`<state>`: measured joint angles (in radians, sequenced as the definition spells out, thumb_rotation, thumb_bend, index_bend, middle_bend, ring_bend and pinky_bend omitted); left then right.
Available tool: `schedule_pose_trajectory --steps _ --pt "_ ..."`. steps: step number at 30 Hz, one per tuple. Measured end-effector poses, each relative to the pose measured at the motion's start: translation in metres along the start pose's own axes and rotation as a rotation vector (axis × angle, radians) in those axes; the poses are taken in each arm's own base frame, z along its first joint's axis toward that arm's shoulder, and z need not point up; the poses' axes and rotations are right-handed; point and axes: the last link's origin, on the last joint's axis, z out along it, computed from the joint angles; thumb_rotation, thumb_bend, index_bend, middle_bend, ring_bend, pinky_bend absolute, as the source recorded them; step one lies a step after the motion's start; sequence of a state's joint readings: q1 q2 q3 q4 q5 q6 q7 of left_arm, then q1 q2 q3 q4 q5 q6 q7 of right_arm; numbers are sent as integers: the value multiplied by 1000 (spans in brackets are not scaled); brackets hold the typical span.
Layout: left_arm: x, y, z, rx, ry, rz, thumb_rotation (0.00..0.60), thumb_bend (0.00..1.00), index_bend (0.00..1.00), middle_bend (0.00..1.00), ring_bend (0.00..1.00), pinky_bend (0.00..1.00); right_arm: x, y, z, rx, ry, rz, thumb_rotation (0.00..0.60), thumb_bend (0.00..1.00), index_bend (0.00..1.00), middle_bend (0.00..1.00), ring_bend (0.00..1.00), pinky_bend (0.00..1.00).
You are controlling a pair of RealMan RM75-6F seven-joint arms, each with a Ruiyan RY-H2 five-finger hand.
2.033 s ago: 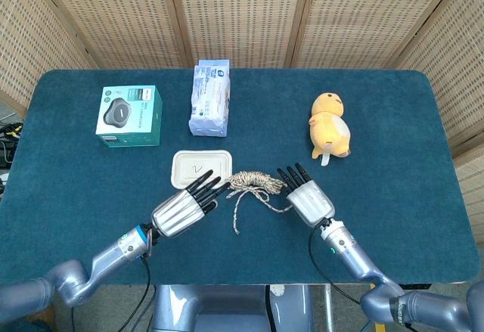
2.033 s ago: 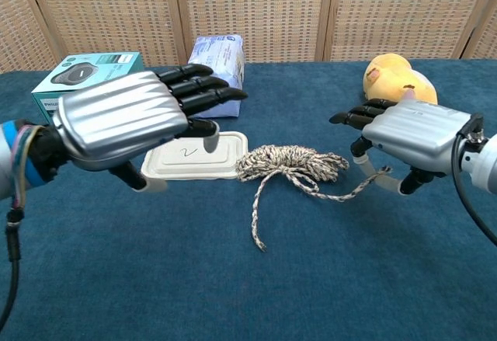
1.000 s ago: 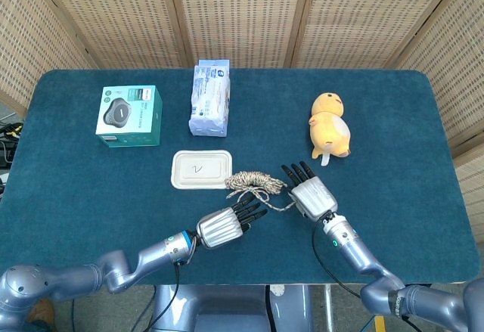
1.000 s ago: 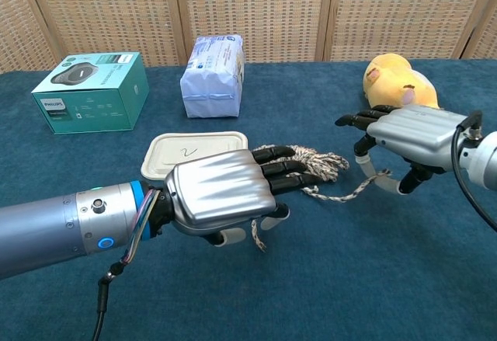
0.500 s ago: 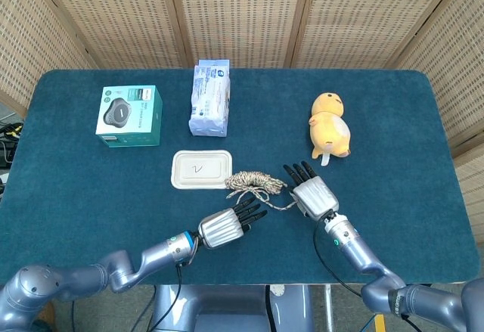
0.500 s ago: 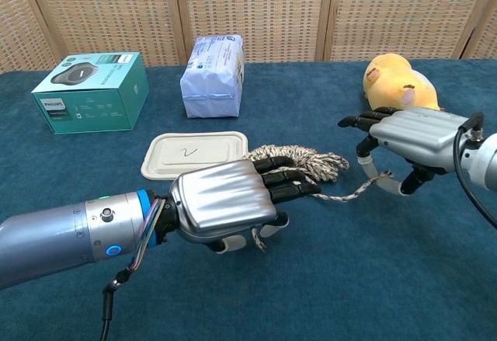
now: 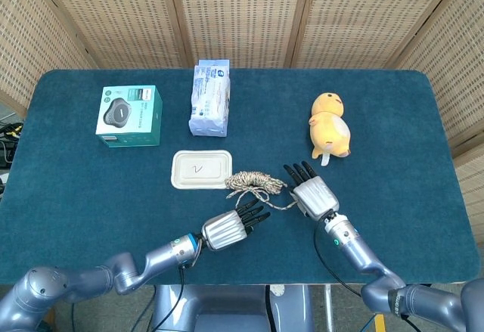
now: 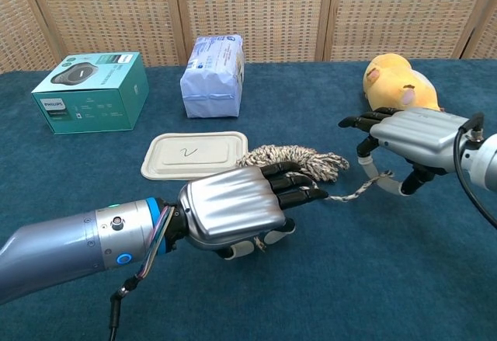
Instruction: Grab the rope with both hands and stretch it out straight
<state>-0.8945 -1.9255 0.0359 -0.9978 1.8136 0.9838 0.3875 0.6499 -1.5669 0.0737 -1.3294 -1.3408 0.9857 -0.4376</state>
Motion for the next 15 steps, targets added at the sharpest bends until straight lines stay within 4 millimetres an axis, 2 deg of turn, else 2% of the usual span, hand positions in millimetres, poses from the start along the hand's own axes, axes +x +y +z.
schedule_pose_trajectory --steps 7,15 --pt "-2 2 1 -1 -3 -1 600 350 584 0 0 0 -1 1 0 -1 -1 3 600 495 645 0 0 0" --pt "-3 3 1 0 -6 2 600 381 598 0 0 0 -2 2 0 -2 -3 3 600 495 645 0 0 0"
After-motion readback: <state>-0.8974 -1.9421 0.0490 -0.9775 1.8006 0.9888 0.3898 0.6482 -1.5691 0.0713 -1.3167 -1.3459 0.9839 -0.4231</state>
